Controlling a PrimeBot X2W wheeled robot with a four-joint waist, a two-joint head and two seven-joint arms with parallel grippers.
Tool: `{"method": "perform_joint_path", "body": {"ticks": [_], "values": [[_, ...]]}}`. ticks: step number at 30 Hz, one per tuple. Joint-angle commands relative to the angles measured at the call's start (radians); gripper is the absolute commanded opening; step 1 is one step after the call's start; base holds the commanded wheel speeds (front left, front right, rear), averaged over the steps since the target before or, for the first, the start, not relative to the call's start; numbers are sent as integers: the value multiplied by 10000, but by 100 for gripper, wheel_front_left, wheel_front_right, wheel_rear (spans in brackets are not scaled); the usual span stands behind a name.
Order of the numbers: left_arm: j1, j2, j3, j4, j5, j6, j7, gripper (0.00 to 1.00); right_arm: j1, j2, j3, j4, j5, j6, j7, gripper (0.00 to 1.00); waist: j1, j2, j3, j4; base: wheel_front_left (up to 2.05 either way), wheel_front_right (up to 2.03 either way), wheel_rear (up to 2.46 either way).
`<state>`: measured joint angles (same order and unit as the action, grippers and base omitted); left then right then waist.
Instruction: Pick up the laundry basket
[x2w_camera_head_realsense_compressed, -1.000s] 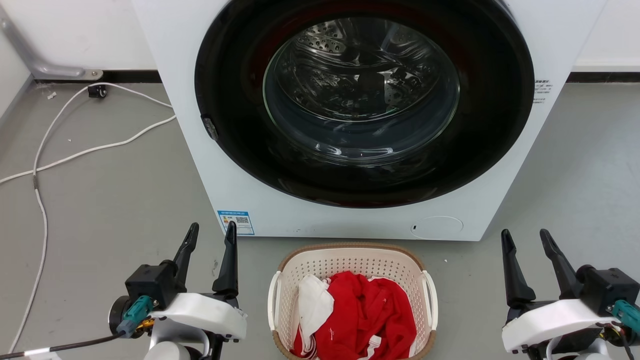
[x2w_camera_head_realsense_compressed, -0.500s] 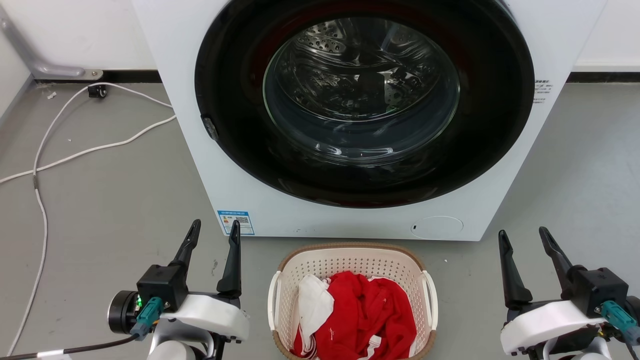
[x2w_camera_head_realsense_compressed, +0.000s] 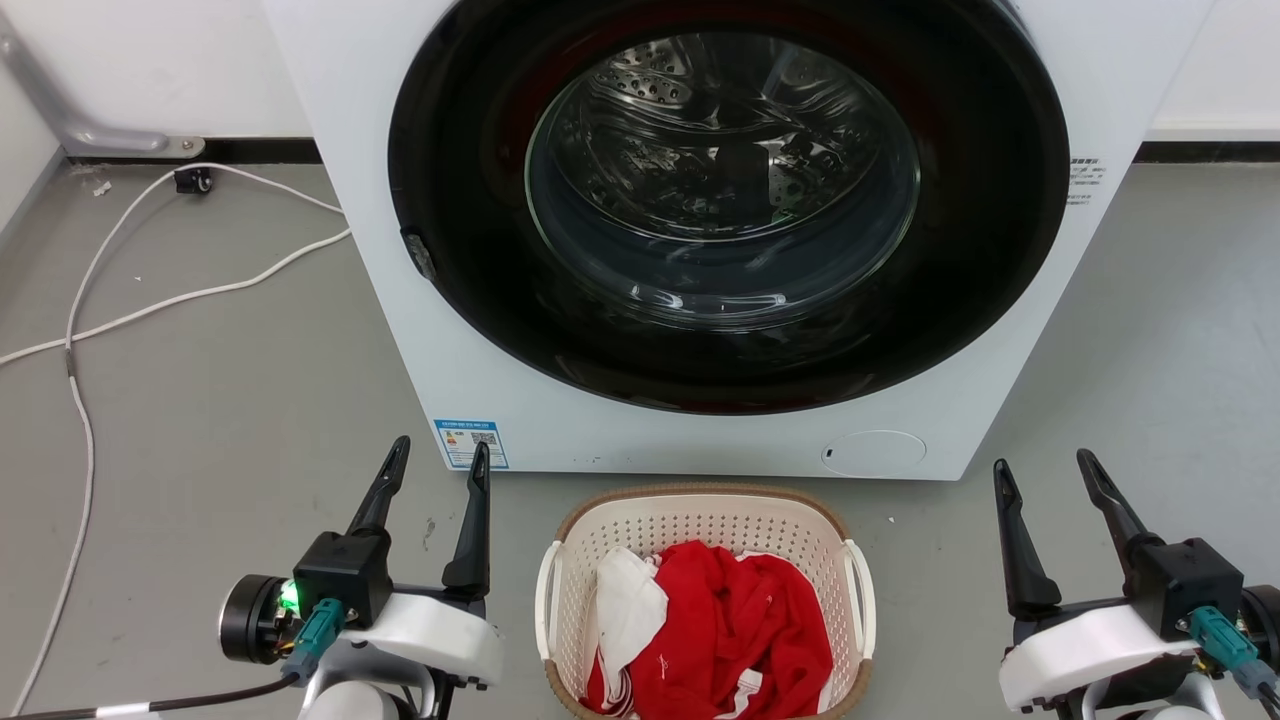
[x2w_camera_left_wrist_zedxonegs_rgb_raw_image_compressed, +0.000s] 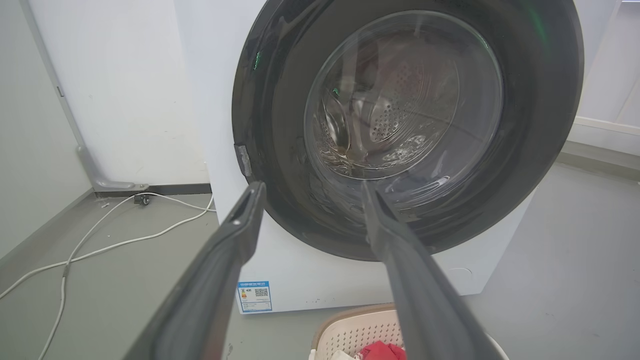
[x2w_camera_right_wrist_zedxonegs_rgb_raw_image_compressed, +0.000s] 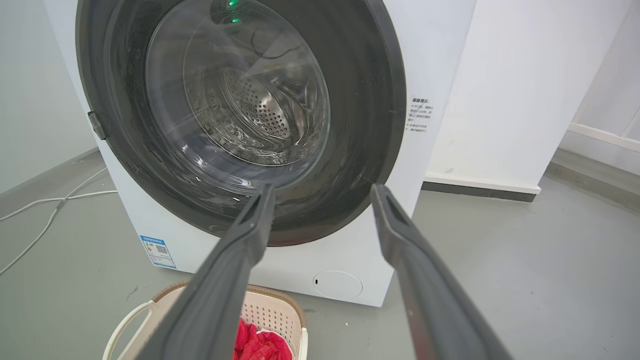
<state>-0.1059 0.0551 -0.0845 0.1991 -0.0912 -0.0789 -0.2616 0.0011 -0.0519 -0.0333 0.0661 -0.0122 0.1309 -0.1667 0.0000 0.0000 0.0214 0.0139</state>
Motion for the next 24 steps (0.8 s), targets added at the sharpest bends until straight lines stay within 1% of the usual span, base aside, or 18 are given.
{"method": "perform_joint_path", "body": {"ticks": [1, 18, 24], "values": [[-92, -7, 2, 12, -1, 13, -51, 100, 113, 30, -3, -5, -16, -3, -33, 100, 0, 0, 2, 1, 0, 0, 0], [-229, -36, 10, 175, -53, 69, -40, 100, -25, 30, 101, 119, 185, -3, 60, 100, 0, 0, 197, 19, 0, 0, 0], [-738, -35, -20, 876, -17, 72, -40, 100, -438, 29, 104, 641, 321, -3, 211, 100, 0, 0, 604, -31, 0, 0, 0]]}}
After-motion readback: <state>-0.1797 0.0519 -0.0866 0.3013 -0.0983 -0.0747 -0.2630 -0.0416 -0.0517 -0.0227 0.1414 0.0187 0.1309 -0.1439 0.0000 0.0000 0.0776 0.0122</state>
